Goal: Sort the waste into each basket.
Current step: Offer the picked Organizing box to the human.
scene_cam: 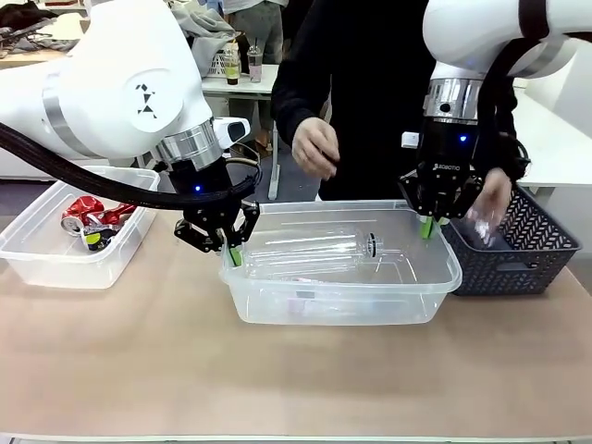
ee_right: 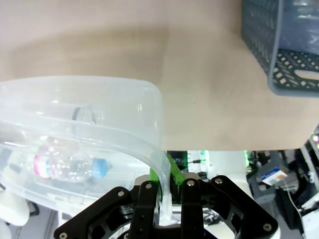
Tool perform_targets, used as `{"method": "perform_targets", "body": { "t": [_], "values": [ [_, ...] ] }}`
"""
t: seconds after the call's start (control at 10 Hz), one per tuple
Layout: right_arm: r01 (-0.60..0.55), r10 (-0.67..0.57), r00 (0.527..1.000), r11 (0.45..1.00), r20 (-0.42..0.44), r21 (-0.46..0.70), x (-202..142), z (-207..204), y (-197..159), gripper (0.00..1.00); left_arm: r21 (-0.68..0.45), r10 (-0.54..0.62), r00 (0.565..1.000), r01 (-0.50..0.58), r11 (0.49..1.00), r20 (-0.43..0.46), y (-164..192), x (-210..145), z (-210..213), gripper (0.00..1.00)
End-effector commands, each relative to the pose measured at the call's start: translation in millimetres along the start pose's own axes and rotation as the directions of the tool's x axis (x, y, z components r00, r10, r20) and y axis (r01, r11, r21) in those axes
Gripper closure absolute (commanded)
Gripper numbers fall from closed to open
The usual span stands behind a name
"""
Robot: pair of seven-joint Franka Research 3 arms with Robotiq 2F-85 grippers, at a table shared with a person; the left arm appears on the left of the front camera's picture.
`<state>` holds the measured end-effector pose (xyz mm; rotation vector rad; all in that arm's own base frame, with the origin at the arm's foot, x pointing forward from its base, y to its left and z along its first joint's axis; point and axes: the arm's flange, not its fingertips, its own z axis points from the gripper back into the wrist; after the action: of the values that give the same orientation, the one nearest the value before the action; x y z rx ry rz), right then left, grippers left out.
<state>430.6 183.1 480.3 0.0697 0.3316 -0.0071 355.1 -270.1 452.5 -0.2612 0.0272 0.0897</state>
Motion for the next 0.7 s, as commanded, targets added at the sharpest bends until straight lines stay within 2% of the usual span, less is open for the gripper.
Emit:
{"method": "perform_targets", "body": {
  "t": [0.0, 0.6],
  "values": [
    [0.001, -0.001, 1.000, 1.000, -0.004, 0.002, -4.4, 2.3, 0.6, 1.00, -0.009, 0.013, 1.000, -0.013, 1.000, 0.013, 1.5, 2.9, 4.6, 1.00],
    [0.001, -0.001, 1.000, 1.000, -0.004, 0.002, -4.4, 2.3, 0.6, 1.00, -0.009, 0.013, 1.000, -0.013, 1.000, 0.013, 1.5, 2.9, 4.6, 1.00]
  ]
}}
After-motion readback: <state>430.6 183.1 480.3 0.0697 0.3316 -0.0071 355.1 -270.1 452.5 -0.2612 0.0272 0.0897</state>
